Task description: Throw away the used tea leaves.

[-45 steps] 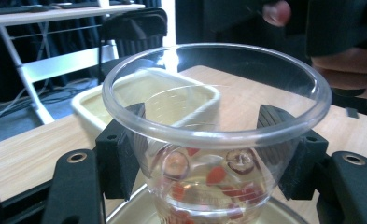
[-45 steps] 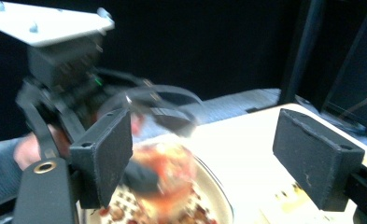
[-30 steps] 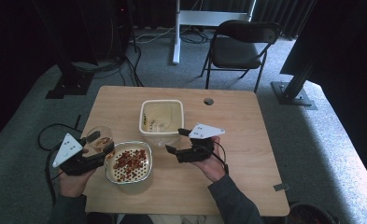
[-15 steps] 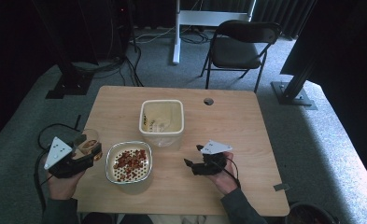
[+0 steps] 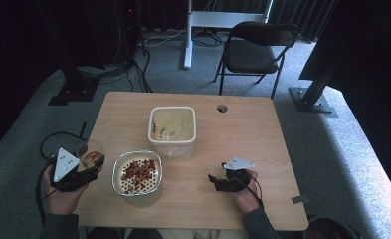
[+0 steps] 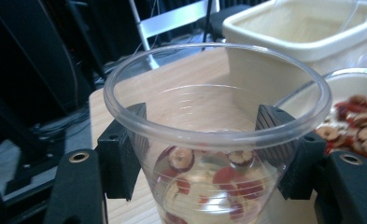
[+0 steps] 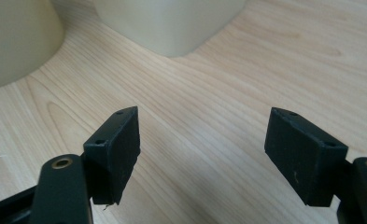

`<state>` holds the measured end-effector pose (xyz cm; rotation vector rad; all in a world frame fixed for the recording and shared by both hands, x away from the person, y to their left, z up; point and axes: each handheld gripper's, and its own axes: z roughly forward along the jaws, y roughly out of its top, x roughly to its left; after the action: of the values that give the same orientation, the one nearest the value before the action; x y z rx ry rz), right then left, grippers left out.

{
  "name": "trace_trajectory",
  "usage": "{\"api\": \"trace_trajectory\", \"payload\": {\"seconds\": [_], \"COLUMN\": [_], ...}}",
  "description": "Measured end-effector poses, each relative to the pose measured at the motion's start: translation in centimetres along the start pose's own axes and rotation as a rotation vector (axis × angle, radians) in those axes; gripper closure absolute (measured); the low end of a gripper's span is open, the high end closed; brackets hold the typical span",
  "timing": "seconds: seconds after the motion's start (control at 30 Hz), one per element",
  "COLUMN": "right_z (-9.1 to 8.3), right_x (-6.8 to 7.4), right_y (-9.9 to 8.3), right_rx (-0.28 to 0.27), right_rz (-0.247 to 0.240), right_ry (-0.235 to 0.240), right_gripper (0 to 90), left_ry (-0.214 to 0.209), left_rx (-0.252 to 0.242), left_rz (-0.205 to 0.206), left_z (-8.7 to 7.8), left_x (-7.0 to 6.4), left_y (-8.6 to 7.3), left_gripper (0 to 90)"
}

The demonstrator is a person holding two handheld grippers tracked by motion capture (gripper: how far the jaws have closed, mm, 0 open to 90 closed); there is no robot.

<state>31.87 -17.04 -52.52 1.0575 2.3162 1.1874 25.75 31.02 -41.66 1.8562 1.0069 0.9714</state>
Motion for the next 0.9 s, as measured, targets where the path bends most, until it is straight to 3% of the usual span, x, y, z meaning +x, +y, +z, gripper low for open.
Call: {"api": "trace_trajectory", "payload": {"seconds": [0.17, 0.27, 0.47, 0.53, 0.57, 0.9], "right_z": [0.4, 0.6, 0.9, 0.9, 1.0, 1.5], "right_x": [-0.1, -0.2, -0.2, -0.2, -0.3, -0.4], "right_y": [-0.5, -0.7, -1.0, -1.1, -1.3, -1.7], "right_rx": [0.014, 0.022, 0.033, 0.035, 0.041, 0.060], "right_rz": [0.007, 0.012, 0.020, 0.026, 0.028, 0.038], "right_ry": [-0.026, -0.034, -0.042, -0.042, -0.043, -0.053], "right_gripper": [27.0, 27.6, 27.6, 27.6, 27.6, 27.6], "left_ry": [0.045, 0.080, 0.105, 0.107, 0.121, 0.150], "left_rx": [0.034, 0.057, 0.066, 0.066, 0.066, 0.056], "left_rz": [0.079, 0.151, 0.260, 0.276, 0.315, 0.440], "left_z": [0.2, 0.4, 0.8, 0.9, 1.0, 1.4], "left_x": [-0.6, -1.2, -2.4, -2.6, -3.0, -4.1], "left_y": [0.4, 0.8, 1.5, 1.6, 1.8, 2.7], "left_gripper": [36.6, 36.6, 37.0, 37.0, 36.9, 36.9]}}
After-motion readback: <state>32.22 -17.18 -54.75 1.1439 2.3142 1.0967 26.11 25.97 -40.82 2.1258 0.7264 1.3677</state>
